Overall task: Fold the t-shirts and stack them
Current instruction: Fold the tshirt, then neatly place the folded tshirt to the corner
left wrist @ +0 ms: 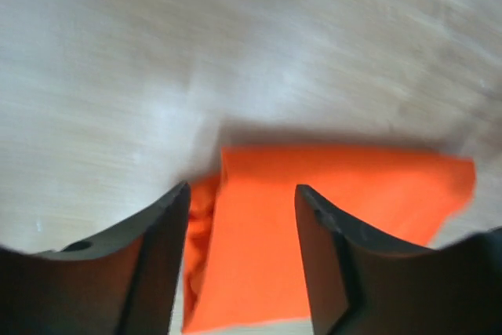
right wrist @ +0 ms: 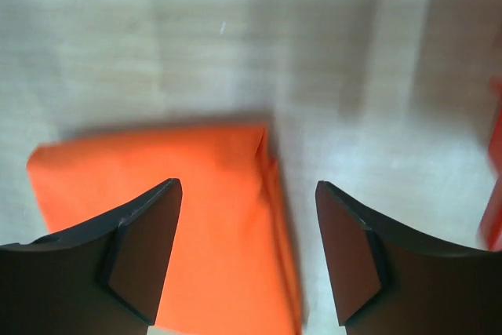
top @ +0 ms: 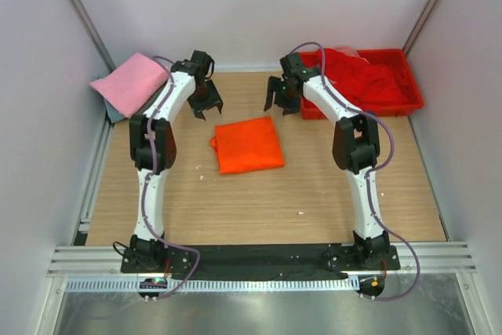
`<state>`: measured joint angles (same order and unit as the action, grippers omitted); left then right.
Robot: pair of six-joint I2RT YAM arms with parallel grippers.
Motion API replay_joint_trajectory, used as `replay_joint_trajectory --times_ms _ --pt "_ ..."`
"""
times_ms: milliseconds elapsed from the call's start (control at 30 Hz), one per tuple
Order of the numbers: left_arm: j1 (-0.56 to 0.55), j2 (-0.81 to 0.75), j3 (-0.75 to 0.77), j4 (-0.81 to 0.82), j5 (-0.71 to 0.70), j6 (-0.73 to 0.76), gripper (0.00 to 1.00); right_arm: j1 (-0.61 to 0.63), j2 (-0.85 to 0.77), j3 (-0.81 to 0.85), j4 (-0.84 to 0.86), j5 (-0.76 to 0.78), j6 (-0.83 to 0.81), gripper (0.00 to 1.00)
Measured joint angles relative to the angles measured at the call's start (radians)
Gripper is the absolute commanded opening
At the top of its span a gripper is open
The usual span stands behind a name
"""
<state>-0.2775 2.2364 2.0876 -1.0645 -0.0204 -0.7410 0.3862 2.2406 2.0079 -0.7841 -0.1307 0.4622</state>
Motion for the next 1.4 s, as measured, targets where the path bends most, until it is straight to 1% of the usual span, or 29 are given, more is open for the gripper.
replay_joint_trajectory --times_ms 67,100,133,200,267,367,467,533,600,733,833,967,1100,1267,1300,1400 --pt "0.031 0.116 0.137 -0.035 0.019 0.011 0.67 -0.022 0.095 0.12 -0.016 -0.014 -0.013 0.76" --pt "0.041 0.159 0.192 -0.065 0.024 0.018 0.7 -0.029 0.111 0.138 -0.017 -0.018 -0.017 0.76" --pt "0.051 0.179 0.222 -0.082 0.023 0.021 0.73 -0.039 0.115 0.141 -0.024 -0.023 -0.02 0.76" --pt "0.063 0.175 0.222 -0.105 0.011 0.028 0.75 -0.052 0.094 0.118 -0.023 -0.032 -0.023 0.76" --pt "0.068 0.108 0.141 -0.087 -0.003 0.042 0.77 -0.056 0.027 0.027 0.011 -0.042 -0.023 0.76" --pt "0.064 -0.114 -0.134 -0.013 -0.002 0.05 0.8 -0.05 -0.153 -0.206 0.075 -0.064 -0.019 0.77" --pt "0.062 -0.392 -0.45 0.138 0.058 0.048 0.81 -0.04 -0.354 -0.444 0.171 -0.095 -0.006 0.77" --pt "0.06 -0.5 -0.571 0.196 0.09 0.044 0.81 -0.034 -0.488 -0.596 0.237 -0.122 0.01 0.77" --pt "0.059 -0.554 -0.662 0.272 0.117 0.041 0.81 -0.027 -0.599 -0.726 0.307 -0.149 0.026 0.78" --pt "0.059 -0.533 -0.822 0.434 0.177 0.03 0.8 -0.018 -0.737 -0.959 0.444 -0.207 0.068 0.78" --pt "0.059 -0.502 -0.939 0.551 0.215 0.009 0.81 -0.01 -0.832 -1.16 0.563 -0.253 0.1 0.82" --pt "0.058 -0.496 -1.036 0.669 0.243 -0.016 0.81 -0.005 -0.965 -1.38 0.663 -0.293 0.137 0.83" --pt "0.05 -0.489 -1.064 0.788 0.25 -0.041 0.8 -0.001 -1.03 -1.491 0.749 -0.321 0.151 0.83" --pt "0.031 -0.486 -1.093 0.885 0.238 -0.067 0.77 -0.001 -1.077 -1.563 0.822 -0.33 0.154 0.83" --pt "0.028 -0.484 -1.096 0.9 0.235 -0.071 0.76 -0.001 -1.083 -1.574 0.836 -0.333 0.155 0.83" --pt "0.023 -0.465 -1.096 0.942 0.228 -0.088 0.66 0.0 -1.084 -1.601 0.885 -0.342 0.162 0.82"
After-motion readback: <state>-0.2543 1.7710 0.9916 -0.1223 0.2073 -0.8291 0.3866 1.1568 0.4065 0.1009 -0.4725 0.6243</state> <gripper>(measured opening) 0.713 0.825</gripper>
